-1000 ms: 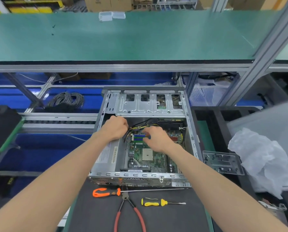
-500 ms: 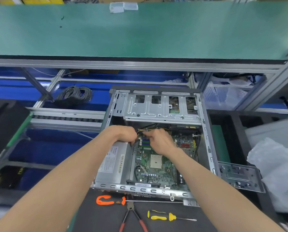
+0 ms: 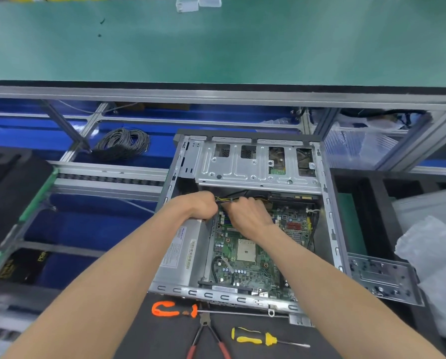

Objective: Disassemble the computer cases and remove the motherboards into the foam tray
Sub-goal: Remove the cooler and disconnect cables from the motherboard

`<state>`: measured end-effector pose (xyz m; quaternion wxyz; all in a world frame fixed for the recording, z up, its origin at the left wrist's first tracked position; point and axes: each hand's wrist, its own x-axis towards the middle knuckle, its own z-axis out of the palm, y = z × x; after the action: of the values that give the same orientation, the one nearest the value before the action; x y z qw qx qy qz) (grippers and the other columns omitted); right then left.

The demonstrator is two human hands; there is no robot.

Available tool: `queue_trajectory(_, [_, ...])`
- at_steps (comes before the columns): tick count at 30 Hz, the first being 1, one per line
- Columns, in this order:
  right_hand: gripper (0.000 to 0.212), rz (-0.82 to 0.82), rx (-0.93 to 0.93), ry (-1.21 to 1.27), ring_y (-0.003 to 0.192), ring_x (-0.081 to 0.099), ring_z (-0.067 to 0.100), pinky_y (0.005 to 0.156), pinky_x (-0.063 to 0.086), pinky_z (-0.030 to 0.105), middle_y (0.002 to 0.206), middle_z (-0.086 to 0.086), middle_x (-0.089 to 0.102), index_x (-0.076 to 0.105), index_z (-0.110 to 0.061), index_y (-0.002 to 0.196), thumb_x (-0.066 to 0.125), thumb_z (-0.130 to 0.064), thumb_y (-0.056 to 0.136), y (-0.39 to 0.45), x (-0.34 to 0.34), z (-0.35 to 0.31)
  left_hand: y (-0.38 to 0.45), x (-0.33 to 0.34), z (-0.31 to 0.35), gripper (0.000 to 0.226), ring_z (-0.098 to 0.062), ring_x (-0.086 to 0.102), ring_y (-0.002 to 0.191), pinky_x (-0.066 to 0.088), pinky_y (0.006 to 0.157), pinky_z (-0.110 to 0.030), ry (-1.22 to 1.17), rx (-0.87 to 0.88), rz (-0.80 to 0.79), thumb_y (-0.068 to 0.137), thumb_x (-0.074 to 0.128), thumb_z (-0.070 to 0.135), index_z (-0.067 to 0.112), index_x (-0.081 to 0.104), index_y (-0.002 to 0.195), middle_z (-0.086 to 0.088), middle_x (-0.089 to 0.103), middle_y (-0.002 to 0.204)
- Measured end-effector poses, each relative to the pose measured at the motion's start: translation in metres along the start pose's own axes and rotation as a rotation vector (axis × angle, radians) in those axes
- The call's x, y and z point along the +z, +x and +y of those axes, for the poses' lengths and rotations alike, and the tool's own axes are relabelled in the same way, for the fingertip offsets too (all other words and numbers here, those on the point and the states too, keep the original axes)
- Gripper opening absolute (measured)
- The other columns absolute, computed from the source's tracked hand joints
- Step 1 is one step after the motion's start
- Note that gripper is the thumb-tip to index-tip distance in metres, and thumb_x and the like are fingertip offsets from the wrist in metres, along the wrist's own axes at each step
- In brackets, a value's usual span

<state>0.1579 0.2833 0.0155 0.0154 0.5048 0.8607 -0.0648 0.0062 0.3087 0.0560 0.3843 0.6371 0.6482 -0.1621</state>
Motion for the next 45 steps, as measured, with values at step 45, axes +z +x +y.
queue_trajectory(45, [0.036,-0.225,0.200,0.233,0.096,0.064,0.034,0.089,0.053,0.046,0.106,0.012,0.069,0.065,-0.018,0.120,0.054,-0.015,0.086,-0.053,-0.015,0.022,-0.018,0.003,0.011,0.038,-0.032,0.063,0.105,0.054,0.092,-0.044,0.255,0.112,0.190,0.090,0.048,0.010,0.014,0.066,0.124,-0.015,0.065,0.122])
